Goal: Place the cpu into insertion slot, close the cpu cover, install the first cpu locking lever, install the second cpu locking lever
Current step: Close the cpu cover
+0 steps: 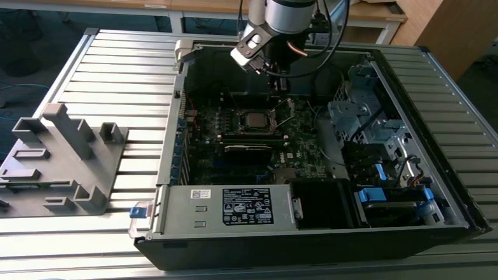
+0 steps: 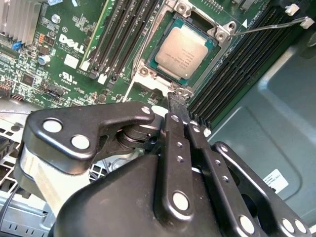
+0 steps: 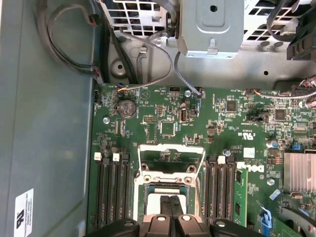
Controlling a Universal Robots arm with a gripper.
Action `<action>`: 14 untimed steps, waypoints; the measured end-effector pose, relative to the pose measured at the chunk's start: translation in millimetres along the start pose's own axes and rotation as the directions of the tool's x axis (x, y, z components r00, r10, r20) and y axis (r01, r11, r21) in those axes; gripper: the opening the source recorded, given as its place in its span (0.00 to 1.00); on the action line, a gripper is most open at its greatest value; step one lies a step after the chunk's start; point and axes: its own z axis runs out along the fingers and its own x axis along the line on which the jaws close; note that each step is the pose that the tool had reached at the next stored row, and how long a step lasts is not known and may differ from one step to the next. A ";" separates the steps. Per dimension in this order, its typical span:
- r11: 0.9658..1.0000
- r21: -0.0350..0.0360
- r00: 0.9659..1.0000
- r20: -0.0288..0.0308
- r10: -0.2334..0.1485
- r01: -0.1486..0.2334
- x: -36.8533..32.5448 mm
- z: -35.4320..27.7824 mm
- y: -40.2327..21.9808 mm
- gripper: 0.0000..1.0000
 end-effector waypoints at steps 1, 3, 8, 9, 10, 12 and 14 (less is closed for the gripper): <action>1.000 0.000 1.000 0.000 0.000 0.000 0.0 0.1 1.2 0.11; 1.000 0.000 1.000 0.000 0.000 0.000 -0.1 0.2 4.0 0.11; 1.000 0.000 1.000 0.000 0.000 0.000 -0.3 0.5 12.6 0.11; 1.000 0.000 1.000 0.000 0.000 0.000 -0.4 0.6 14.8 0.11; 1.000 0.000 1.000 0.000 0.000 0.000 -0.4 0.6 16.7 0.11; 1.000 0.000 1.000 0.000 0.000 0.000 -0.5 0.7 19.4 0.11; 1.000 0.000 1.000 0.000 0.000 0.000 -0.5 0.7 19.7 0.11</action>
